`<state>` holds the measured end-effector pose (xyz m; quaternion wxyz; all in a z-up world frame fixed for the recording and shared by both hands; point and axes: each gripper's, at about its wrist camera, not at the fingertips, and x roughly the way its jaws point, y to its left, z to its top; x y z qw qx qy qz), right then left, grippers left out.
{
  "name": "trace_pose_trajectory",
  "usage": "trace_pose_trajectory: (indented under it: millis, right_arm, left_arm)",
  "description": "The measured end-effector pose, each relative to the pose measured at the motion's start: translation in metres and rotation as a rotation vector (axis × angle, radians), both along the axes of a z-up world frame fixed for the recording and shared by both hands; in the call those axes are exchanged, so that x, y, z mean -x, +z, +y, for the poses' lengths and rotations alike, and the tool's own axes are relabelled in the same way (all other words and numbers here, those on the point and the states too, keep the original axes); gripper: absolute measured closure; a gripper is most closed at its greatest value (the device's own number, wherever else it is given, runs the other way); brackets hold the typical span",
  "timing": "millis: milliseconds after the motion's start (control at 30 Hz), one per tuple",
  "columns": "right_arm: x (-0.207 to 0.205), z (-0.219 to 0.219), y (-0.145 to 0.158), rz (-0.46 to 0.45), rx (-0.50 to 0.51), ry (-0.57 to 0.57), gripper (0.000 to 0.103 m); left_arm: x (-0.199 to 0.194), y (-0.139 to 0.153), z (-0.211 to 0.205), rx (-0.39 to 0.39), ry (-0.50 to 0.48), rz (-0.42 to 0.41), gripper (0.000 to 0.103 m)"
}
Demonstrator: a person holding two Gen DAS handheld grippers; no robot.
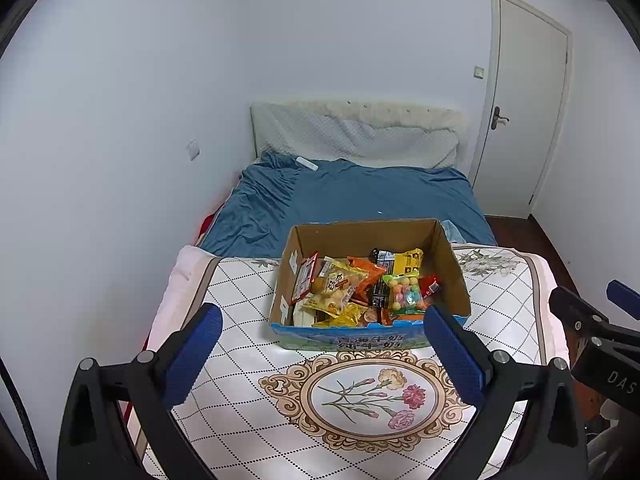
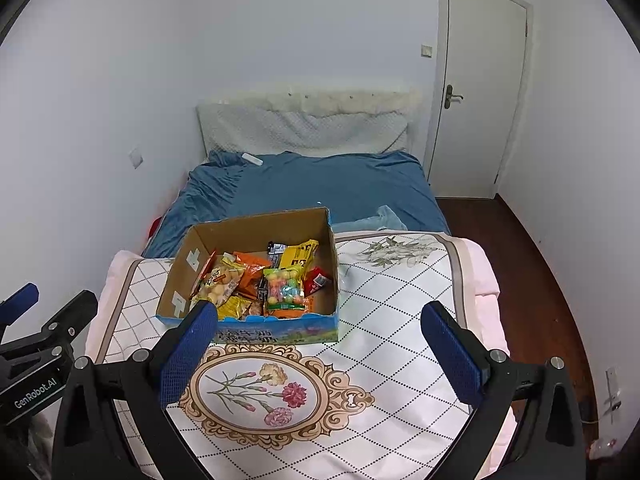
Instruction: Organize snacks
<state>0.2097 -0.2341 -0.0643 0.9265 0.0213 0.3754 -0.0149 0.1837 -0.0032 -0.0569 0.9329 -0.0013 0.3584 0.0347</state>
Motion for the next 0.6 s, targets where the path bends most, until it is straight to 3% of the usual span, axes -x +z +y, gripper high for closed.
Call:
trace_pose_trajectory:
  millis: [600]
  right_arm:
    - [0.0033,0.0015,0.0037,0.002,-0.002,0.005,0.0]
  left_arm:
    - [0.0017,0.0013,-0.0003,0.001,-0.001,-0.001,0.0]
